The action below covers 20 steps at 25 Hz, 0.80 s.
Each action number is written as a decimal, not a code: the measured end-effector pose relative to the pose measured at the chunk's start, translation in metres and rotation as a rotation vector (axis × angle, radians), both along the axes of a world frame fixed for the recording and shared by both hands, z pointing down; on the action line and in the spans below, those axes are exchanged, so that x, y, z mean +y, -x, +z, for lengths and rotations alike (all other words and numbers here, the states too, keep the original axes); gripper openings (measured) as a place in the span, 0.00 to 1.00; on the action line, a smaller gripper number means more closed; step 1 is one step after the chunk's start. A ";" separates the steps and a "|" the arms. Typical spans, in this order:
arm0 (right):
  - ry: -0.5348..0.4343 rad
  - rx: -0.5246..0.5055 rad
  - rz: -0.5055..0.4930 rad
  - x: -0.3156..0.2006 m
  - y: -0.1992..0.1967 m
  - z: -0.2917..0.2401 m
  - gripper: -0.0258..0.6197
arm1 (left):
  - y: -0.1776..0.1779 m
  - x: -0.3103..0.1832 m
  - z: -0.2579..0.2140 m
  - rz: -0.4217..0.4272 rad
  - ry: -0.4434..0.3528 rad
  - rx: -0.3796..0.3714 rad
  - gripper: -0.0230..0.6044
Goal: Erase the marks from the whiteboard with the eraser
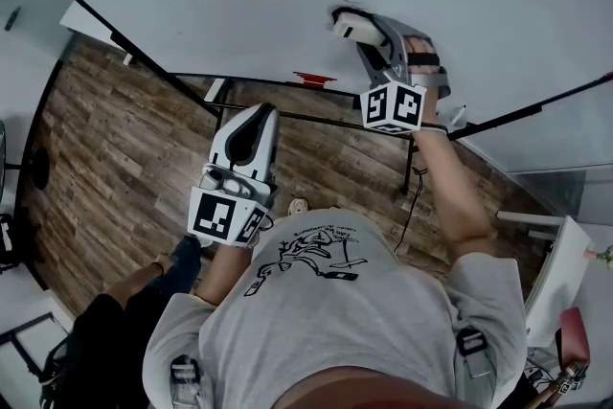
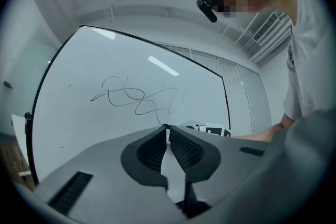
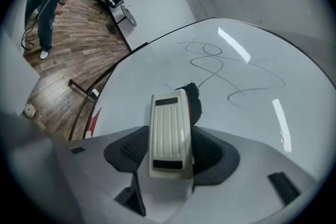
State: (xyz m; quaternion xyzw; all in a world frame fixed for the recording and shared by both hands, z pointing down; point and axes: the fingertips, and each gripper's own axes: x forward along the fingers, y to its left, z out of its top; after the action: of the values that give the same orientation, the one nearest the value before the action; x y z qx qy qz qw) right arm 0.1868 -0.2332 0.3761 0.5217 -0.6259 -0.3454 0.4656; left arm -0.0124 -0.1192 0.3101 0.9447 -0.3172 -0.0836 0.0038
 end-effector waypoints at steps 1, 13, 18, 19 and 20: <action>0.000 -0.009 -0.001 0.002 0.002 -0.005 0.45 | 0.000 0.000 0.000 0.000 0.000 0.001 0.10; -0.197 -0.109 -0.029 0.030 -0.002 -0.170 0.45 | 0.003 0.000 -0.006 0.005 -0.009 0.015 0.10; -0.265 -0.099 -0.019 0.027 -0.012 -0.220 0.45 | 0.004 -0.002 -0.006 0.007 -0.005 0.020 0.10; -0.274 -0.097 -0.018 0.026 -0.013 -0.226 0.45 | 0.004 -0.003 -0.005 0.007 -0.005 0.021 0.10; -0.281 -0.093 -0.015 0.025 -0.014 -0.231 0.45 | 0.004 -0.004 -0.005 0.007 -0.005 0.022 0.10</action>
State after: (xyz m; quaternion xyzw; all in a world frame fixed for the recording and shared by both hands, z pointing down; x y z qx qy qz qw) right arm 0.2006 -0.2087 0.1448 0.5925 -0.5960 -0.4086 0.3560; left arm -0.0169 -0.1235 0.3047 0.9449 -0.3134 -0.0948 0.0054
